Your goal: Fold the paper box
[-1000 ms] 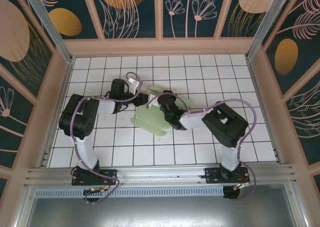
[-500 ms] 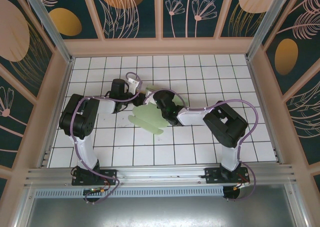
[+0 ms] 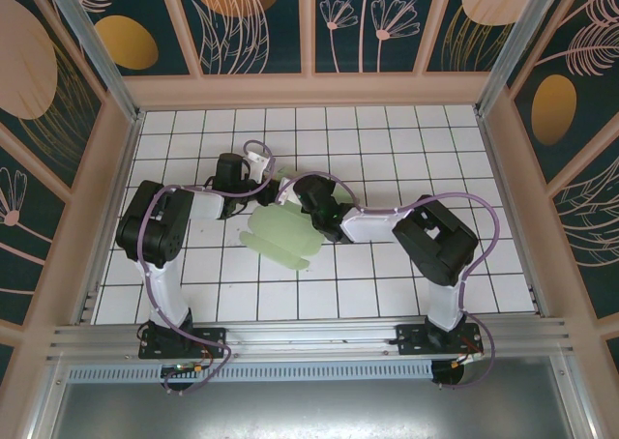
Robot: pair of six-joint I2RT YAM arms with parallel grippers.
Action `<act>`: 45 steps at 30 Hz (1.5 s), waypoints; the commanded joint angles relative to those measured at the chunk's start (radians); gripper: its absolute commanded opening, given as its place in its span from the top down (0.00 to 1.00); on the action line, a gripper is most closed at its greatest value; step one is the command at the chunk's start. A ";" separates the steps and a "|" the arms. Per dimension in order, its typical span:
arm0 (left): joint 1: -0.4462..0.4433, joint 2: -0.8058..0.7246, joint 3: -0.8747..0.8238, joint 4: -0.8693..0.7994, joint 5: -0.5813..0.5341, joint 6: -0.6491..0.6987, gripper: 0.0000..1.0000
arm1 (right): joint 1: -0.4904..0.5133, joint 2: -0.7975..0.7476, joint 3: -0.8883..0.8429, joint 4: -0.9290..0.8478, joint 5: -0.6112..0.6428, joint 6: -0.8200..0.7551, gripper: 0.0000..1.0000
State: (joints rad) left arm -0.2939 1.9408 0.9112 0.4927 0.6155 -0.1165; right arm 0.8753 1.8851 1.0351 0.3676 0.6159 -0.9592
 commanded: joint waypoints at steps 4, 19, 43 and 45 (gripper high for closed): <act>-0.004 0.015 0.030 -0.015 0.005 -0.003 0.76 | 0.018 0.039 0.035 0.007 0.020 -0.003 1.00; -0.004 -0.011 -0.007 0.036 -0.004 0.024 0.82 | -0.028 -0.150 0.093 -0.223 -0.340 0.371 0.36; -0.093 -0.118 -0.296 0.620 -0.227 0.001 0.90 | -0.430 -0.260 0.066 -0.135 -1.086 1.349 0.39; -0.104 -0.131 -0.328 0.640 -0.247 0.016 0.89 | -0.429 -0.227 0.076 -0.111 -1.157 1.375 0.39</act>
State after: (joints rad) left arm -0.3862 1.8458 0.6174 1.0237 0.4171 -0.1398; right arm 0.4431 1.6272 1.0672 0.2218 -0.4072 0.3317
